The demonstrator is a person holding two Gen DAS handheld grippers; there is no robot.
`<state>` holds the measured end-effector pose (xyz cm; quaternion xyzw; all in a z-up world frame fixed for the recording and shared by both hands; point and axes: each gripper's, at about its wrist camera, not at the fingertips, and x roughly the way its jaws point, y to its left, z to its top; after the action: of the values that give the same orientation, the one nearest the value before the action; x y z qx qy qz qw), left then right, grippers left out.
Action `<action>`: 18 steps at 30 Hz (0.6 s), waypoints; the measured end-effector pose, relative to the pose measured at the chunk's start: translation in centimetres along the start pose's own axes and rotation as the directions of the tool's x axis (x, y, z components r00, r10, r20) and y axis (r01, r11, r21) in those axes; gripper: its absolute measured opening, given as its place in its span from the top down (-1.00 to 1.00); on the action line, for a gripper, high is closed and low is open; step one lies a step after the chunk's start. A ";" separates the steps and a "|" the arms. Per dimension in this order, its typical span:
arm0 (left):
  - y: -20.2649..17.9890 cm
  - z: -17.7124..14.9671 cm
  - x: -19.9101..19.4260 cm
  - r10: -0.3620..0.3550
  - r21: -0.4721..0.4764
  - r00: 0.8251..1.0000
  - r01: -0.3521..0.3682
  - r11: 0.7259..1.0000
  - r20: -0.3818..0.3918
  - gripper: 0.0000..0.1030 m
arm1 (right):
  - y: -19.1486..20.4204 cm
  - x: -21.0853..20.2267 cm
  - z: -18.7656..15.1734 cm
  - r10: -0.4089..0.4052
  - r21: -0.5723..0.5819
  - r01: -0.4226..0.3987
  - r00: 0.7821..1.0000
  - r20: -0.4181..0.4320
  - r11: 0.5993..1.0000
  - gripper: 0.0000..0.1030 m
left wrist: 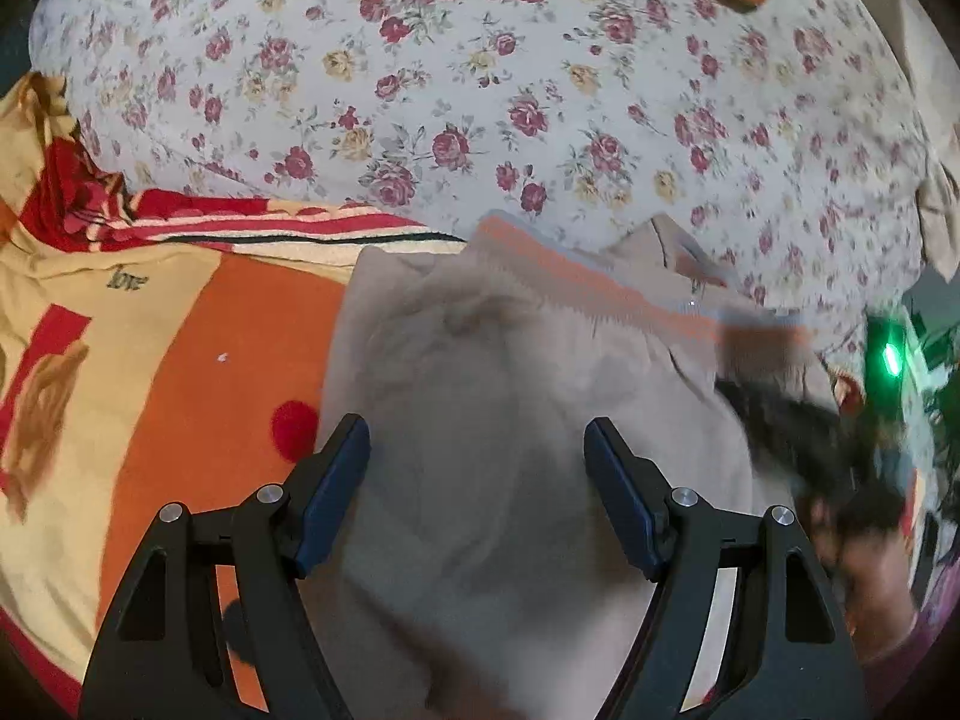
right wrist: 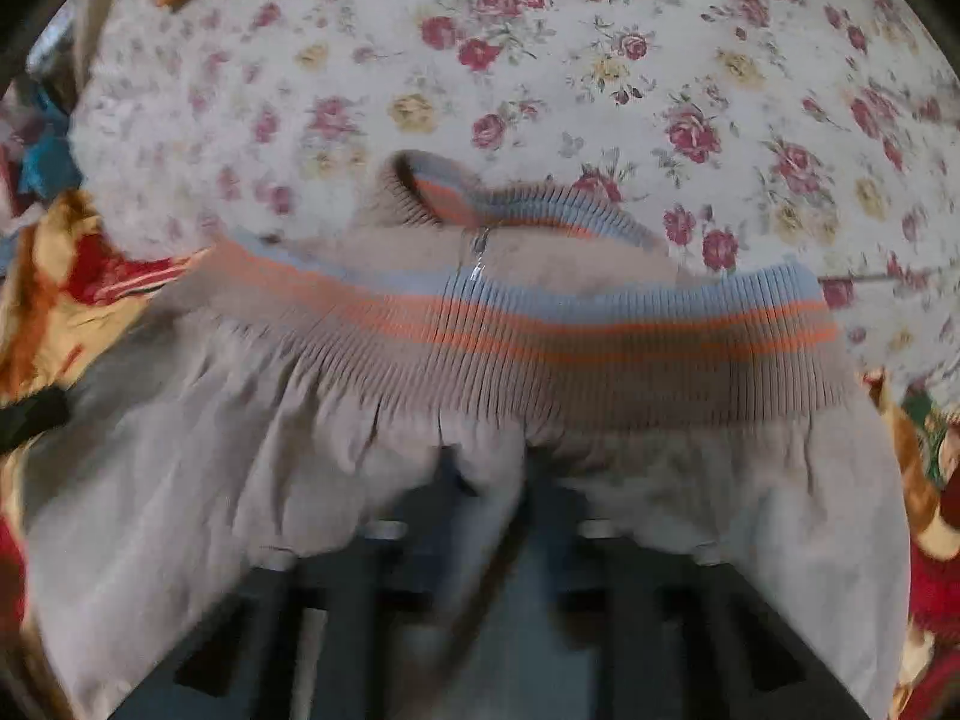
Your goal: Fold large clothes
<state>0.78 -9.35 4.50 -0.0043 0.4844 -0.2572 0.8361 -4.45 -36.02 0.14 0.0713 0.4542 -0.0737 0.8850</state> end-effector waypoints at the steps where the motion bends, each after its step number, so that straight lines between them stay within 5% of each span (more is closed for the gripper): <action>1: 0.1 -0.3 0.1 0.006 0.006 1.000 -0.006 1.000 -0.001 -0.45 | -0.1 0.4 0.6 -0.033 -0.005 0.033 0.999 0.021 0.999 0.87; 4: 0.5 -1.3 0.7 0.033 0.023 0.999 -0.032 0.999 -0.030 -0.45 | -1.5 1.8 2.3 -0.142 0.074 0.138 0.989 0.052 0.988 1.00; 9: 2.6 -2.7 0.0 -0.019 -0.024 0.999 0.018 1.000 -0.034 -0.45 | -3.5 -0.1 1.0 0.028 0.169 -0.035 0.999 0.041 0.985 0.87; 12: 4.5 -4.0 -0.9 -0.073 -0.076 0.996 0.070 0.995 -0.045 -0.45 | -4.8 -4.8 -2.4 0.086 0.147 -0.090 0.996 0.035 0.985 -0.18; 13: 5.3 -4.6 -1.2 -0.102 -0.101 0.994 0.097 0.990 -0.048 -0.45 | -5.5 -6.8 -3.7 0.070 0.144 -0.079 0.995 0.068 0.986 -0.37; 18: 6.9 -7.1 -2.1 -0.176 -0.131 0.983 0.169 0.977 -0.045 -0.47 | -9.4 -12.9 -9.9 -0.059 0.176 0.037 0.990 0.124 0.984 -0.45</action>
<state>-2.91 -0.74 0.68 -0.0920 0.5208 -0.2977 0.7948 -21.54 -42.45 4.42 0.1321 0.3895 -0.1387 0.9009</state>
